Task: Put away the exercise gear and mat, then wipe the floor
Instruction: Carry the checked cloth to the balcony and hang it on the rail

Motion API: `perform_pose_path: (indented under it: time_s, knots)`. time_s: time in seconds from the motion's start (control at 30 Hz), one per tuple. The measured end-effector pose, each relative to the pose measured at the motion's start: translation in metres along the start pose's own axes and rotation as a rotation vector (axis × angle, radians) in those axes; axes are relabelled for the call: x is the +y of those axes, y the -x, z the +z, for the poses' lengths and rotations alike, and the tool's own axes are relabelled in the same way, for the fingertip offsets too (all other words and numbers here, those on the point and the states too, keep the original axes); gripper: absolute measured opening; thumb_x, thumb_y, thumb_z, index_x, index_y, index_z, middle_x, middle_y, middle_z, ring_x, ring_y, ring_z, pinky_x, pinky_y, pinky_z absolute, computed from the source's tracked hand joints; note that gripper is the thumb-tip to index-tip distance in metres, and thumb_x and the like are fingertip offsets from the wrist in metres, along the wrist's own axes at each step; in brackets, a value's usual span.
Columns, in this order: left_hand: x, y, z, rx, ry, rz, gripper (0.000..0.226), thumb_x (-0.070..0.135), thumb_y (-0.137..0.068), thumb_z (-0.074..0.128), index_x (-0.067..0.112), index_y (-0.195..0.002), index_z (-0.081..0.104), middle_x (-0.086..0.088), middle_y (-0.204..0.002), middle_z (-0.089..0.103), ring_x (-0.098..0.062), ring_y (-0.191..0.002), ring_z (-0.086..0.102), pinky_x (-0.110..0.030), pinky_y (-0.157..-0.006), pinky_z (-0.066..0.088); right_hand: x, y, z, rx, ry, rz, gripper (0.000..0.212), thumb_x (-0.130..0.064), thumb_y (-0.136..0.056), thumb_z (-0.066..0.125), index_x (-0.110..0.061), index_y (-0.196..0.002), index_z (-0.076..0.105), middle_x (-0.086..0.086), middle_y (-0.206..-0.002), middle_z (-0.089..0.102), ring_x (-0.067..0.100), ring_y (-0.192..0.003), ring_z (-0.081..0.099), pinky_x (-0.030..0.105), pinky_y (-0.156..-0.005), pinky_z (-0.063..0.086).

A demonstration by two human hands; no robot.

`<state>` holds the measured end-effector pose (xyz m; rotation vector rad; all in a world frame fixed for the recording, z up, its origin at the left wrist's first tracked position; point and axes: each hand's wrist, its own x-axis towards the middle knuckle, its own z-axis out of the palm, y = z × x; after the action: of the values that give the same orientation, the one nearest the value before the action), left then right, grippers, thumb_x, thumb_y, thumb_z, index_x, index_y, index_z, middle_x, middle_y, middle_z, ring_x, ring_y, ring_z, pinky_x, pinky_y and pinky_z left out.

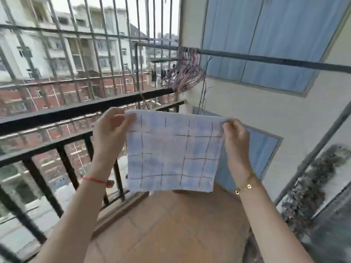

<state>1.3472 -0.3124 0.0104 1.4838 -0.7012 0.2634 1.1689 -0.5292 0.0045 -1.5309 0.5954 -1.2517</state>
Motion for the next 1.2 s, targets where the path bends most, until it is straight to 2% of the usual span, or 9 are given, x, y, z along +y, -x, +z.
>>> perform_pose_path:
  time_s: [0.13, 0.37, 0.47, 0.6, 0.73, 0.83, 0.93, 1.03, 1.2]
  knots:
    - [-0.032, -0.083, 0.058, -0.085, 0.096, 0.044, 0.011, 0.024, -0.089, 0.075, 0.029, -0.086, 0.066, 0.017, -0.069, 0.071, 0.007, -0.064, 0.063, -0.016, -0.062, 0.051, 0.010, -0.069, 0.015, 0.126, 0.033, -0.073, 0.018, -0.003, -0.092, 0.050, -0.014, -0.079, 0.057, -0.016, -0.056, 0.046, -0.002, -0.051, 0.040, 0.010, -0.052, 0.032]
    - [-0.060, -0.217, 0.175, -0.306, 0.249, 0.160, 0.009, 0.029, -0.091, 0.074, 0.023, -0.092, 0.067, -0.004, -0.086, 0.074, -0.018, -0.077, 0.070, -0.044, -0.075, 0.059, 0.018, -0.182, 0.029, 0.416, 0.083, -0.163, 0.019, -0.008, -0.094, 0.051, -0.017, -0.079, 0.059, -0.010, -0.060, 0.044, 0.000, -0.052, 0.037, 0.013, -0.049, 0.032]
    - [-0.065, -0.249, 0.228, -0.368, 0.304, 0.182, 0.013, 0.031, -0.091, 0.074, 0.022, -0.088, 0.066, 0.000, -0.075, 0.070, -0.014, -0.068, 0.062, -0.042, -0.068, 0.053, 0.023, -0.216, 0.023, 0.544, 0.111, -0.159, 0.021, -0.008, -0.093, 0.052, -0.015, -0.073, 0.056, -0.009, -0.058, 0.041, 0.000, -0.050, 0.035, 0.014, -0.049, 0.030]
    - [-0.066, -0.284, 0.301, -0.453, 0.360, 0.155, 0.027, 0.025, -0.092, 0.073, 0.021, -0.072, 0.055, 0.015, -0.051, 0.049, -0.002, -0.051, 0.039, -0.027, -0.054, 0.032, 0.026, -0.259, 0.005, 0.631, 0.194, -0.197, 0.033, -0.005, -0.089, 0.047, -0.020, -0.061, 0.040, -0.013, -0.054, 0.032, 0.002, -0.052, 0.028, 0.016, -0.048, 0.024]
    - [-0.056, -0.311, 0.369, -0.528, 0.450, 0.104, 0.026, 0.022, -0.090, 0.075, 0.029, -0.073, 0.057, 0.023, -0.049, 0.055, 0.007, -0.050, 0.046, -0.018, -0.058, 0.040, 0.023, -0.302, -0.022, 0.709, 0.293, -0.230, 0.032, -0.007, -0.089, 0.048, -0.022, -0.061, 0.044, -0.014, -0.055, 0.036, 0.002, -0.055, 0.032, 0.015, -0.050, 0.026]
    - [-0.040, -0.330, 0.414, -0.584, 0.490, 0.113, 0.029, 0.020, -0.091, 0.073, 0.023, -0.069, 0.055, 0.021, -0.045, 0.052, 0.007, -0.045, 0.046, -0.009, -0.051, 0.035, 0.017, -0.342, -0.045, 0.733, 0.344, -0.264, 0.023, -0.006, -0.089, 0.048, -0.011, -0.066, 0.046, -0.006, -0.062, 0.037, 0.007, -0.060, 0.032, 0.019, -0.052, 0.026]
    - [-0.023, -0.357, 0.453, -0.585, 0.520, 0.127, 0.016, 0.026, -0.088, 0.077, 0.015, -0.080, 0.067, 0.015, -0.058, 0.059, -0.002, -0.057, 0.050, -0.019, -0.063, 0.043, 0.009, -0.386, -0.064, 0.738, 0.356, -0.302, 0.015, -0.010, -0.091, 0.050, -0.007, -0.082, 0.061, -0.005, -0.069, 0.049, 0.008, -0.067, 0.043, 0.020, -0.061, 0.035]
    - [-0.005, -0.389, 0.491, -0.555, 0.498, 0.131, 0.016, 0.037, -0.082, 0.076, 0.023, -0.079, 0.069, 0.015, -0.055, 0.058, -0.010, -0.062, 0.051, -0.033, -0.069, 0.047, 0.000, -0.435, -0.081, 0.731, 0.368, -0.317, 0.015, -0.011, -0.091, 0.050, -0.008, -0.086, 0.063, -0.005, -0.073, 0.053, 0.009, -0.069, 0.046, 0.023, -0.063, 0.037]
    - [0.022, -0.430, 0.557, -0.549, 0.479, 0.129, 0.015, 0.035, -0.085, 0.076, 0.024, -0.081, 0.067, 0.015, -0.058, 0.065, -0.007, -0.061, 0.055, -0.027, -0.067, 0.047, -0.015, -0.510, -0.105, 0.726, 0.429, -0.371, 0.017, -0.009, -0.092, 0.047, -0.014, -0.077, 0.055, -0.010, -0.064, 0.048, 0.005, -0.059, 0.043, 0.019, -0.058, 0.035]
